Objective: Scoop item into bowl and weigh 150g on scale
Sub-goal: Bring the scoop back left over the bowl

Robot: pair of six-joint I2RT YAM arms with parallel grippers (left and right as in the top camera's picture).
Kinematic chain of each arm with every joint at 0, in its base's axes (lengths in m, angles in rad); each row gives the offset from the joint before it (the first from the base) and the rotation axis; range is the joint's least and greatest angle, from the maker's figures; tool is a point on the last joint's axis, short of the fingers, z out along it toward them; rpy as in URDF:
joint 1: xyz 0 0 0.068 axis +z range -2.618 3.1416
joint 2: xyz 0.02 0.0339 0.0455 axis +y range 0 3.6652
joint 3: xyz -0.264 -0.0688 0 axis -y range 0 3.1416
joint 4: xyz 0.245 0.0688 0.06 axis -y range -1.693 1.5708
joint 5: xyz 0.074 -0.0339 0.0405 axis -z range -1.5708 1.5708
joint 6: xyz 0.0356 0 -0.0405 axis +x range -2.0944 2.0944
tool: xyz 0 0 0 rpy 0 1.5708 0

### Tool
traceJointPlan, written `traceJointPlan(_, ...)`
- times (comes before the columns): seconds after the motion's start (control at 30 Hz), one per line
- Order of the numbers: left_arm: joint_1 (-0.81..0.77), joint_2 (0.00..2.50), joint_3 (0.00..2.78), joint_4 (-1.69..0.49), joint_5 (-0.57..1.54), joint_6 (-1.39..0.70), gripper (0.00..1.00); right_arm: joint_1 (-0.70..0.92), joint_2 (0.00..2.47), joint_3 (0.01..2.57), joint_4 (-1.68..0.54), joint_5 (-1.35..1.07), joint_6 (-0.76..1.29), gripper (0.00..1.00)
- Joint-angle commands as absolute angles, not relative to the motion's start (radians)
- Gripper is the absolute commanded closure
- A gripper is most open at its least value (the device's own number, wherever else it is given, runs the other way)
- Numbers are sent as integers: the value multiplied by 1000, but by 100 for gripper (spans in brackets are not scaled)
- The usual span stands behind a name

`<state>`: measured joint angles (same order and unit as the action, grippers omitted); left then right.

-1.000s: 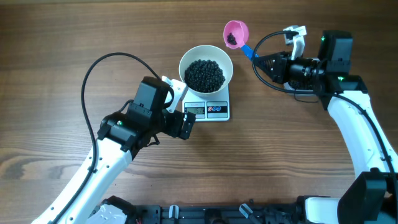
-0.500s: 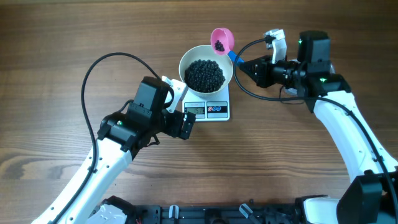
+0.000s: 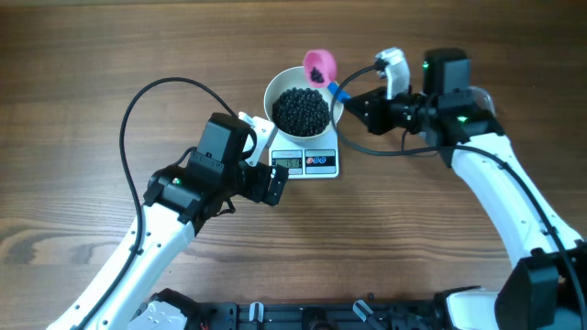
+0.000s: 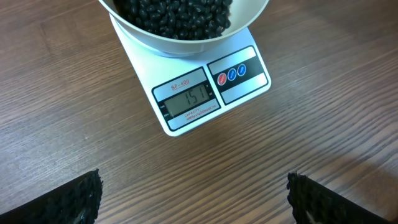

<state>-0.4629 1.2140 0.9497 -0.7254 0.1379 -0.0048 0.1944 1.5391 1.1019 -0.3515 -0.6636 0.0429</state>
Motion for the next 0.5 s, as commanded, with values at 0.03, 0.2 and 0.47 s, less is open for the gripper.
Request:
traceJointPlan(0.03,-467,1218,968,-723,130,-8,0,233,1575,1124,-348,-577,-28,95)
traceJointPlan(0.2,-467,1218,968,-723,130,-7,0,252,1583,1123,-356,-509,-101,96)
traceJointPlan(0.47,-467,1218,968,-723,130,-8,0,283,1621,1123,-360,-495,-113,96)
